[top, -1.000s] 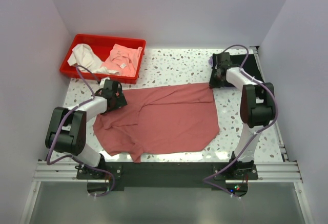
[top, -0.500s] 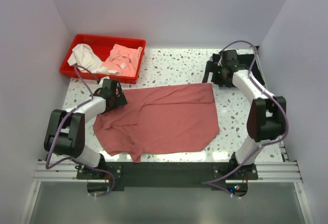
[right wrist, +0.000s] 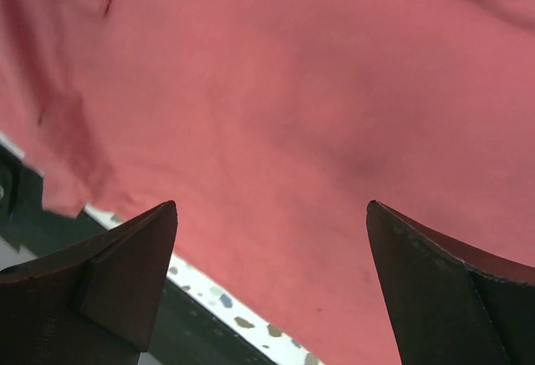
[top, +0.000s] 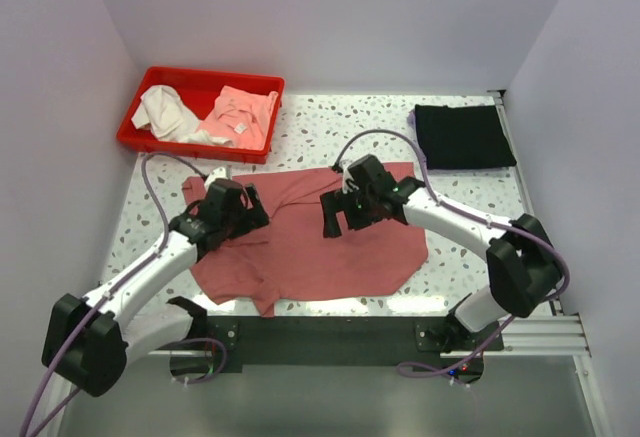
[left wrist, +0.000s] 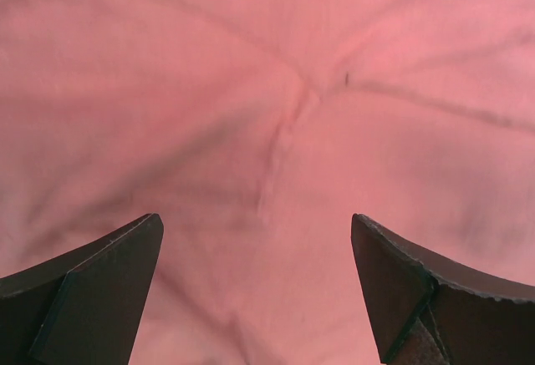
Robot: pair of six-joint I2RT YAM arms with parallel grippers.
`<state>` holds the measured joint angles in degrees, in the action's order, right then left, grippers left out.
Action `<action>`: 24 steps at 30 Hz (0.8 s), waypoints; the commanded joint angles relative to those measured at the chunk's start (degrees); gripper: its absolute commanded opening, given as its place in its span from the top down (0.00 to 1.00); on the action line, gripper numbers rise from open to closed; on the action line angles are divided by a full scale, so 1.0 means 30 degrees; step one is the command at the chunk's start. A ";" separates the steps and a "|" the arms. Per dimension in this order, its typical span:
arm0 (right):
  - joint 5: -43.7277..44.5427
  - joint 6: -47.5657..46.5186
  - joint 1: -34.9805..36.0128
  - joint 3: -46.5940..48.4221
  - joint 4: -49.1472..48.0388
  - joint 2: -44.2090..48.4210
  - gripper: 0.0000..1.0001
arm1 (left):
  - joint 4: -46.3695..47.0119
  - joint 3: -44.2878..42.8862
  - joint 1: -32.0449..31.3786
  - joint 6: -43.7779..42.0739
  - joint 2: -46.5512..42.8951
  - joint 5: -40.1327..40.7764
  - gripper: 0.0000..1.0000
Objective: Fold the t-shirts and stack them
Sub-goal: Fold the tshirt
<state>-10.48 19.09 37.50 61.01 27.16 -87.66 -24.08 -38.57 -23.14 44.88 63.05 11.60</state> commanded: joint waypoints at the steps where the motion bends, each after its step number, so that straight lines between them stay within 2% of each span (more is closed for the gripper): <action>1: -0.1280 0.0956 0.1006 -0.1316 -0.1723 0.0098 0.01 | -0.2171 0.1743 -0.1251 0.2088 -0.1763 -0.0348 0.00; 3: -0.0586 0.1252 0.1007 -0.1879 -0.1700 -0.0193 0.01 | -0.1472 0.2830 -0.1399 0.2206 -0.2528 -0.0554 0.00; 4: 0.0871 0.1195 0.1007 -0.1823 -0.0974 -0.0340 0.01 | -0.1409 0.2981 -0.1399 0.2294 -0.2442 -0.0438 0.00; 9: 0.3374 0.1136 0.0890 -0.1850 -0.0175 -0.0985 0.01 | -0.0417 0.2807 -0.1399 0.1944 -0.0072 -0.0350 0.00; 14: 0.3435 0.1604 -0.0307 -0.2700 -0.0497 -0.1776 0.01 | 0.0232 0.2223 -0.1341 0.1300 0.2737 0.0674 0.00; 24: 0.3435 0.1664 -0.2184 -0.3054 -0.0879 -0.2450 0.01 | 0.0906 -0.0033 -0.0580 -0.0633 0.5673 0.1817 0.00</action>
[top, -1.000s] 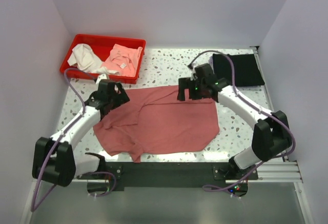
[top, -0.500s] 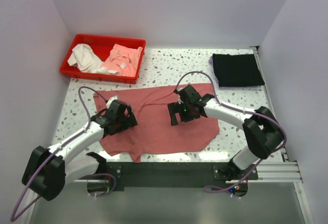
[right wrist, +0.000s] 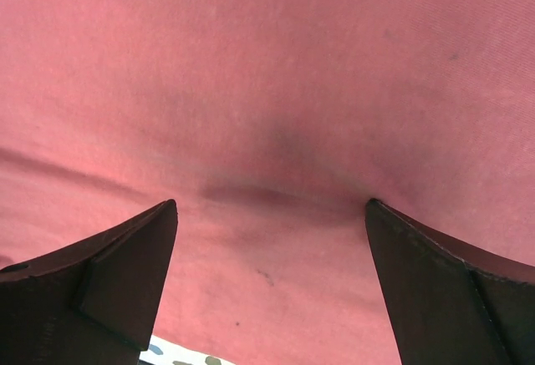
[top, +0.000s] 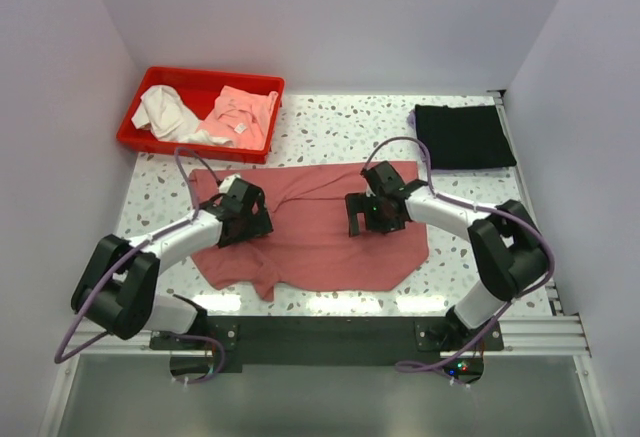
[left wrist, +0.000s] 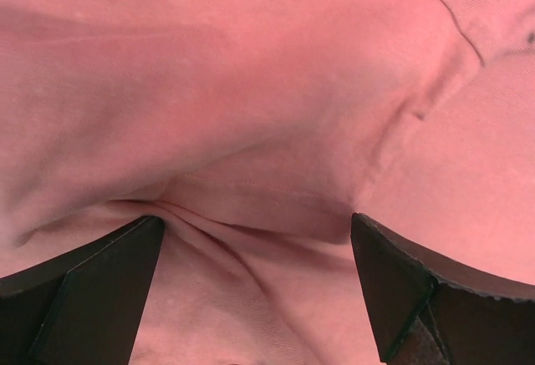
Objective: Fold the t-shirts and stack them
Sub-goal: Fold the tshirt
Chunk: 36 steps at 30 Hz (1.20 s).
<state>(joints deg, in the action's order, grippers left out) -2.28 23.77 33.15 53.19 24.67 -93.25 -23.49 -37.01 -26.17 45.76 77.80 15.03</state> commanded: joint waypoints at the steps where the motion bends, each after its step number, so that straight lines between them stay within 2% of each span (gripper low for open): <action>1: 0.0703 -0.0041 -0.0852 -0.0328 -0.0135 -0.0644 0.01 | 0.0767 -0.0610 0.0521 -0.1216 0.0930 0.0675 0.00; 6: -0.0115 -0.1387 -0.1088 0.0901 0.0098 -0.0442 0.01 | 0.0535 -0.1546 0.0727 -0.1600 0.1109 0.0267 0.00; 10: -0.1055 -0.3433 -0.0008 0.2073 0.0128 0.1431 0.01 | -0.0985 -0.2162 0.0639 -0.1483 -0.0908 0.0206 0.00; 13: -0.1490 -0.4782 0.2276 0.2280 -0.0629 0.3244 0.01 | -0.3240 -0.3011 0.0609 -0.1220 -0.3426 0.0264 0.00; 14: -0.3148 -0.4991 0.3238 0.2164 -0.1069 0.3687 0.01 | -0.4609 -0.3274 0.0638 -0.1074 -0.4738 0.0468 0.00; 16: -0.4507 -0.5808 0.4355 0.1349 -0.2819 0.4827 0.01 | -0.6168 -0.4124 0.0639 -0.0665 -0.5947 0.2133 0.00; 17: -0.4425 -0.6075 0.5899 0.1140 -0.3208 0.5037 0.01 | -0.7452 -0.4359 0.0784 -0.0692 -0.6939 0.2778 0.00; 19: -0.3723 -0.7067 0.7517 0.1020 -0.3940 0.5098 0.01 | -0.8339 -0.4653 0.1484 -0.0809 -0.7678 0.4188 0.00; 20: -0.3547 -0.7305 0.9034 0.1078 -0.4205 0.4721 0.01 | -0.8691 -0.4654 0.2822 -0.1041 -0.8029 0.4074 0.00; 23: -0.3546 -0.8502 1.1440 0.2071 -0.4765 0.2678 0.01 | -0.7792 -0.3895 0.5055 -0.2155 -0.8296 0.2231 0.00; 28: -0.1122 -1.0378 1.4259 0.5086 -0.4061 -0.1078 0.06 | -0.6969 -0.3044 0.5297 -0.1774 -0.8004 0.1438 0.00; 36: 0.0585 -1.1526 1.4908 0.7288 -0.4325 -0.4685 0.10 | -0.7056 -0.2311 0.5561 -0.1981 -0.8237 0.1525 0.00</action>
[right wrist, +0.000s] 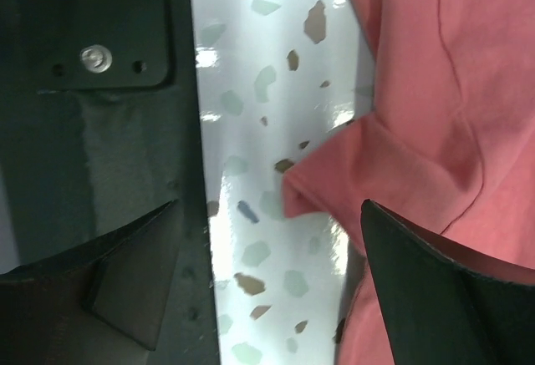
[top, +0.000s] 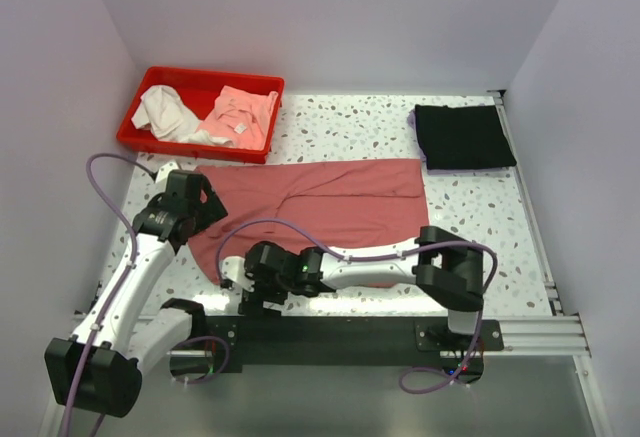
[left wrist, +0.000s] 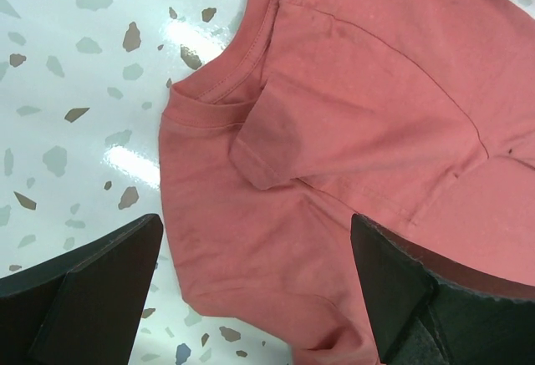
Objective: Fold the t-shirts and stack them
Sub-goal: Fold the tshirt
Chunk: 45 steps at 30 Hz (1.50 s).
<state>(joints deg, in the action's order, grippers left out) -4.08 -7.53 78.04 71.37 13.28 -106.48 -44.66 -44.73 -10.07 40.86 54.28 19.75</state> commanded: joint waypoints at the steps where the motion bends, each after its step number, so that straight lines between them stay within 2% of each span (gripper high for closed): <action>1: 0.1241 -0.1123 -0.0027 0.1286 -0.0646 -0.0773 0.11 | -0.0024 0.0262 0.0249 -0.0320 -0.0515 -0.0020 0.00; 4: 0.1300 -0.1065 -0.0027 0.1463 -0.0733 -0.1536 0.19 | -0.0024 0.0291 0.0279 -0.0261 -0.0691 0.0039 0.00; 5: 0.1300 -0.1035 -0.0027 0.1405 -0.0793 -0.1655 0.25 | 0.0005 0.0291 0.0279 -0.0261 -0.0750 0.0039 0.00; 6: 0.1590 -0.0948 -0.0056 0.1288 -0.0967 -0.1801 0.39 | -0.0024 0.0320 0.0279 -0.0290 -0.0721 0.0010 0.00; 8: 0.1768 -0.0889 -0.0027 0.1228 -0.1057 -0.2210 0.51 | 0.0121 0.0320 0.0279 -0.0465 -0.0779 -0.0195 0.00; 13: 0.2880 -0.0480 -0.0027 0.1286 -0.0823 -0.2799 0.69 | 0.0093 0.0379 0.0279 -0.0466 -0.1160 -0.0284 0.00; 15: 0.2912 0.0016 -0.0027 0.0997 -0.1112 -0.2449 0.82 | 0.0064 0.0262 0.0279 -0.0437 -0.1190 -0.0138 0.00; 18: 0.3233 0.0866 -0.0027 0.0380 -0.2051 -0.1341 0.90 | 0.0064 0.0145 0.0279 -0.0466 -0.1102 -0.0079 0.00; 22: 0.2269 0.2360 -0.0085 0.0290 -0.2959 0.0187 0.92 | 0.0209 -0.0031 0.0279 -0.0757 -0.1043 -0.0253 0.00; 24: 0.2679 0.3763 -0.0115 0.0611 -0.2990 0.0626 0.92 | 0.0385 0.0027 0.0279 -0.0992 -0.1043 -0.0575 0.00; 27: 0.1745 0.5490 -0.0786 0.1342 -0.2640 0.0600 0.92 | 0.0503 0.0086 0.0279 -0.0993 -0.1306 -0.0635 0.00; 33: 0.0102 0.9618 -0.3392 0.2398 -0.2286 0.0043 0.91 | 0.0737 0.0027 0.0279 -0.1198 -0.1512 -0.0898 0.00; 36: -0.1857 1.1643 -0.5354 0.2517 -0.3016 -0.0512 0.91 | 0.1001 0.0086 0.0279 -0.1257 -0.1366 -0.1336 0.00; 41: -0.3503 1.3347 -0.7495 0.3161 -0.2874 -0.1915 0.90 | 0.1645 0.0202 0.0279 -0.1374 -0.1102 -0.2303 0.00; 45: -0.4410 1.4432 -0.8580 0.3308 -0.2670 -0.2971 0.87 | 0.2288 0.0641 0.0250 -0.1608 -0.1277 -0.4084 0.00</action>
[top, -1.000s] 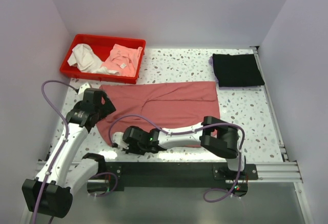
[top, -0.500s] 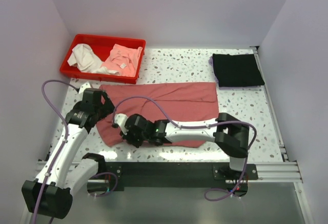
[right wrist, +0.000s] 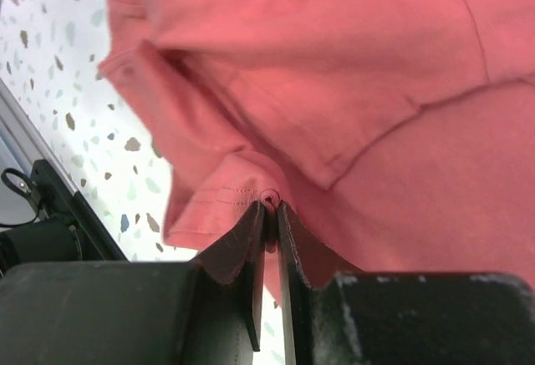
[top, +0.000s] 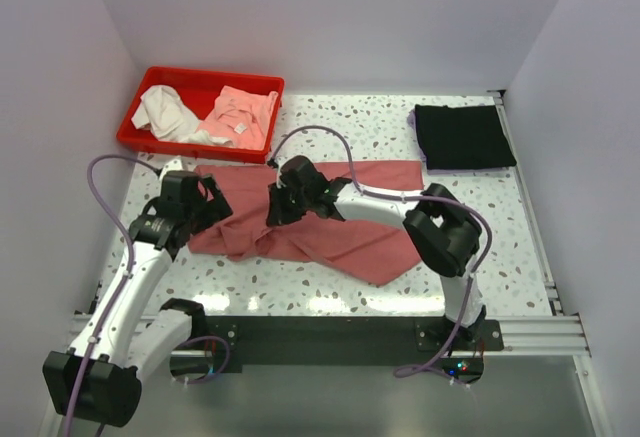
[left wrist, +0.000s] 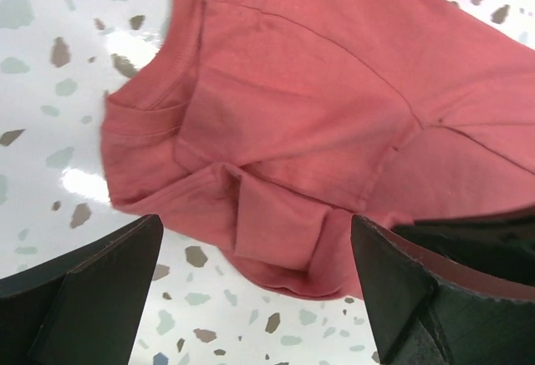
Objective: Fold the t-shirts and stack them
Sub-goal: Fold the tshirt
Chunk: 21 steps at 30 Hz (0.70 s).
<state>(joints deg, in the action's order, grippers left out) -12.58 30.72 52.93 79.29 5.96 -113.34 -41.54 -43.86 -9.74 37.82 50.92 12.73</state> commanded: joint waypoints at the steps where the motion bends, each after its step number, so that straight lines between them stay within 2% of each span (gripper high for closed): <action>1: -0.1782 0.1800 -0.0472 0.0671 -0.0228 -0.0832 0.86 | 0.1684 0.0728 0.0140 -0.0712 -0.0330 -0.2334 0.00; 3: -0.1989 0.2006 -0.0620 0.0467 -0.0344 -0.1067 0.82 | 0.1863 0.1023 0.0140 -0.0568 -0.0477 -0.3563 0.00; 8: -0.0497 0.2269 -0.0796 0.0261 0.0211 -0.0834 0.82 | 0.1894 0.2809 -0.0035 0.0426 -0.1383 -0.5853 0.00; 12: -0.0027 0.2387 -0.0914 -0.0265 0.0095 -0.0483 0.83 | 0.2068 0.4829 -0.0649 0.2880 -0.2994 -0.6994 0.00; 16: 0.0471 0.2358 -0.0914 -0.0880 -0.0022 -0.0102 0.83 | 0.3090 0.7287 -0.2081 0.6077 -0.4546 -0.6734 0.00; 21: 0.0355 0.2270 -0.0914 -0.1818 -0.0578 0.0454 0.83 | 0.3797 0.8202 -0.3900 1.0262 -0.5048 -0.5071 0.00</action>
<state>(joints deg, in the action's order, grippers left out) -12.67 37.10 50.50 75.11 6.20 -115.94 -34.61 -19.88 -19.22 57.45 36.67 -5.15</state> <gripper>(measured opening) 0.170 0.997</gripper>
